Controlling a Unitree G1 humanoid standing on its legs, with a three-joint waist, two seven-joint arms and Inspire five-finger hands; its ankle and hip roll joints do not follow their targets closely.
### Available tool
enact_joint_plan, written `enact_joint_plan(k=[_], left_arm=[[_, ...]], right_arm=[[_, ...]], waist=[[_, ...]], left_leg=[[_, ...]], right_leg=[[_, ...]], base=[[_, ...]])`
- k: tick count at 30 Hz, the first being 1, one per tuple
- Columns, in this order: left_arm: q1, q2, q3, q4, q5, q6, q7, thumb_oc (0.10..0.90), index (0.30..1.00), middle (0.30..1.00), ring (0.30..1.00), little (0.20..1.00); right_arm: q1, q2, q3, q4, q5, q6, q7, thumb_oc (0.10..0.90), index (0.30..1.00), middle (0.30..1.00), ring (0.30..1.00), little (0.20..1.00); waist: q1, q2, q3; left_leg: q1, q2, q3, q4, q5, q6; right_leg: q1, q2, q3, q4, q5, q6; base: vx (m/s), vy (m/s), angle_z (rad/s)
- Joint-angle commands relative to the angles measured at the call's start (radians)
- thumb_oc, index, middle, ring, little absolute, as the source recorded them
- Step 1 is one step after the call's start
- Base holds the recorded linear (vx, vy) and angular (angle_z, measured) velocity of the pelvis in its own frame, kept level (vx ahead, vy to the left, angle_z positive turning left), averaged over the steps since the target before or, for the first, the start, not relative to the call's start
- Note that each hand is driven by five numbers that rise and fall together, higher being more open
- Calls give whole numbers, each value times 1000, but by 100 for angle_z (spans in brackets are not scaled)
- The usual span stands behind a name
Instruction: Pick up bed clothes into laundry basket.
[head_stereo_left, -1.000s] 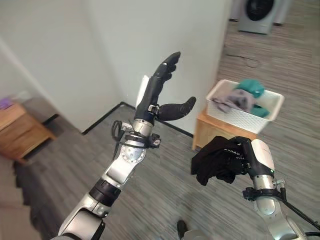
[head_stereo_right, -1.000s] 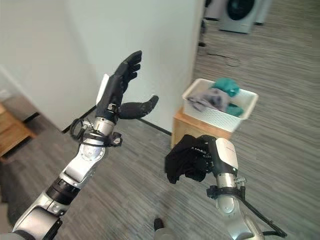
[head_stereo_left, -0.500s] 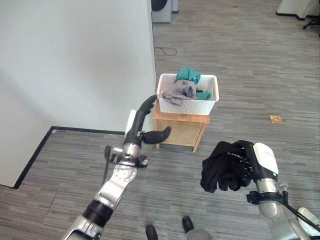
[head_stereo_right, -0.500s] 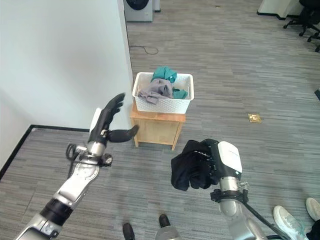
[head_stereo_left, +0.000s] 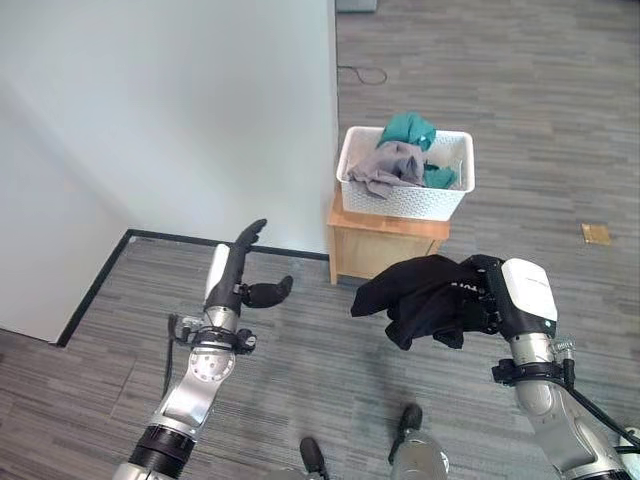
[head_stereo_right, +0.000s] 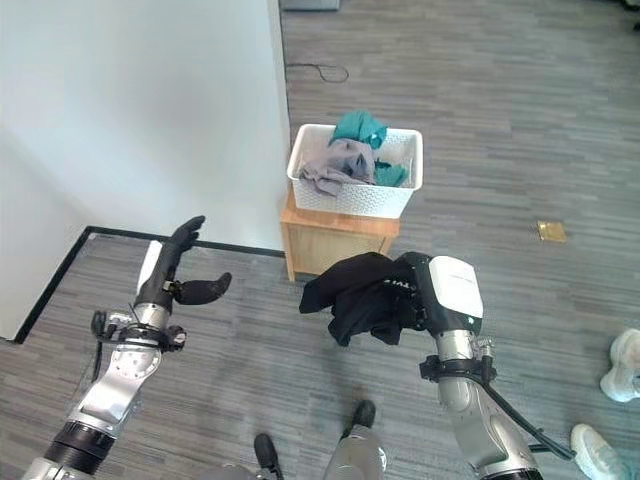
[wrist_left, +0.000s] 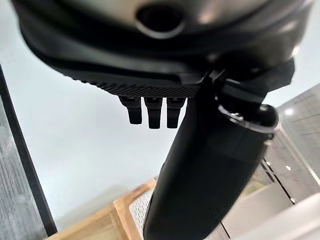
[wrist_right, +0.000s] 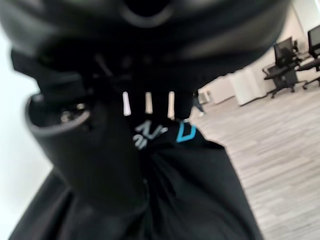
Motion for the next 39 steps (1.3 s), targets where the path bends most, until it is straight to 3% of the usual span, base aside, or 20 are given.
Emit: enact_joint_plan(k=[1, 4, 5, 6, 8, 10, 11, 12, 16, 17, 18, 19, 21, 26, 31, 34, 35, 36, 39], left_arm=[[-30, 14, 35, -132, 66, -107, -20, 800, 900, 900, 900, 900], [-21, 7, 29, -137, 71, -109, -17, 800, 900, 900, 900, 900], [-17, -9, 28, -136, 65, -110, -17, 800, 900, 900, 900, 900], [-5, -21, 26, -132, 47, -112, -19, 800, 900, 900, 900, 900], [2, -27, 17, -136, 19, -108, -27, 800, 900, 900, 900, 900], [0, -27, 14, -141, 10, -108, -23, 800, 900, 900, 900, 900], [-6, -25, 14, -145, -3, -110, -20, 800, 900, 900, 900, 900], [-7, -27, 17, -146, -3, -110, -20, 800, 900, 900, 900, 900], [9, -32, 26, -129, -13, -111, -38, 800, 900, 900, 900, 900], [10, -35, 27, -129, -14, -111, -38, 800, 900, 900, 900, 900], [23, -36, 30, -120, -17, -114, -45, 800, 900, 900, 900, 900], [28, -39, 26, -116, -18, -117, -47, 800, 900, 900, 900, 900], [42, -41, 23, -117, -21, -119, -51, 800, 900, 900, 900, 900], [80, -49, 17, -124, -51, -121, -59, 800, 900, 900, 900, 900], [79, -41, 4, -113, -65, -118, -71, 800, 900, 900, 900, 900], [78, -37, -2, -110, -70, -112, -79, 800, 900, 900, 900, 900], [79, -31, 1, -111, -69, -108, -79, 800, 900, 900, 900, 900], [74, -24, -2, -111, -74, -106, -70, 800, 900, 900, 900, 900], [47, -10, -3, -104, -78, -113, -64, 800, 900, 900, 900, 900]], right_arm=[[-87, -68, -136, -132, -24, -30, -83, 400, 300, 300, 300, 300], [-98, -93, -154, -155, -18, -40, -85, 400, 300, 300, 300, 300], [-121, -123, -165, -164, -8, -47, -90, 400, 300, 300, 300, 300], [-155, -170, -179, -181, 17, -61, -90, 400, 300, 300, 300, 300], [-211, -222, -186, -207, 55, -68, -90, 400, 300, 300, 300, 300], [-281, -283, -167, -206, 104, -73, -76, 400, 300, 300, 300, 300], [-339, -324, -127, -181, 153, -72, -47, 400, 300, 300, 300, 300], [-348, -327, -120, -175, 156, -73, -48, 400, 300, 300, 300, 300], [-399, -382, -55, -137, 197, -77, 14, 400, 300, 300, 300, 300], [-404, -384, -50, -134, 198, -77, 13, 400, 300, 300, 300, 300], [-422, -408, -29, -125, 179, -76, 32, 400, 300, 300, 300, 300], [-438, -418, -17, -118, 178, -78, 32, 400, 300, 300, 300, 300], [-462, -435, -5, -115, 171, -74, 31, 400, 300, 300, 300, 300], [-502, -437, 10, -77, 176, -61, 15, 400, 300, 300, 300, 300], [-504, -447, -3, -20, 154, -34, 0, 400, 300, 300, 300, 300], [-508, -464, 3, 22, 121, -14, 3, 400, 300, 300, 300, 300], [-510, -466, 7, 24, 105, -10, 10, 400, 300, 300, 300, 300], [-522, -465, 9, 13, 92, -4, 10, 400, 300, 300, 300, 300], [-564, -464, 28, 16, 91, 5, 16, 400, 300, 300, 300, 300]], waist=[[-38, 7, -82], [-36, 20, -101], [-36, 29, -102], [-19, 30, -105], [6, 29, -92], [27, 14, -73], [42, 4, -63], [41, 6, -62], [76, -1, -77], [74, -3, -79], [90, 4, -89], [95, 7, -91], [104, 9, -94], [95, 35, -124], [91, -1, -167], [96, -28, -176], [97, -32, -170], [82, -29, -143], [75, -29, -106]], left_leg=[[164, 49, -5, 4, -231, -38], [194, 54, -6, 7, -204, -47], [181, 78, 2, 98, -216, -65], [102, 138, 6, 331, -124, -107], [-14, 213, -31, 636, 25, -170], [-115, 251, -36, 802, 42, -188], [-165, 289, -1, 791, 17, -181], [-163, 290, 2, 792, 15, -180], [-171, 239, 61, 401, -42, -139], [-162, 228, 65, 378, -32, -136], [-163, 202, 59, 186, 36, -141], [-163, 192, 51, 107, 85, -146], [-181, 194, 40, 37, 128, -151], [-161, 203, 61, 4, 169, -139], [-113, 183, 99, 4, 124, -124], [-95, 152, 121, 4, 78, -95], [-81, 141, 135, 4, 54, -80], [-55, 141, 147, 4, 32, -67], [-44, 144, 158, 4, 12, -68]], right_leg=[[20, 78, -30, -121, 9, -29], [43, 97, -36, -121, 15, -53], [73, 107, -41, -125, -3, -64], [145, 131, -43, -131, -53, -95], [208, 164, -48, -131, -115, -149], [251, 178, -51, -131, -154, -174], [276, 173, -48, -131, -168, -174], [276, 173, -45, -131, -169, -174], [303, 148, -55, -131, -167, -129], [303, 142, -55, -131, -165, -126], [321, 144, -56, -131, -170, -109], [334, 143, -58, -131, -180, -106], [359, 143, -56, -131, -196, -106], [399, 158, -41, -131, -202, -104], [430, 133, -17, -131, -220, -95], [450, 104, -25, -131, -184, -78], [438, 83, -31, -89, -167, -63], [356, 42, -20, 56, -155, -36], [246, 0, 9, 84, -141, -27]], base=[[216, -151, 14], [327, -221, 14], [298, -343, -10], [375, -489, -9], [296, -479, -7], [288, -309, -47], [255, -128, -53], [243, -6, -32], [216, 73, -18], [269, 130, -2], [265, 112, 6], [334, 122, 23], [251, 55, 37], [275, 117, 11], [259, 89, 12], [188, 109, -11], [171, 195, -27], [111, 170, -27], [9, 53, -51]])
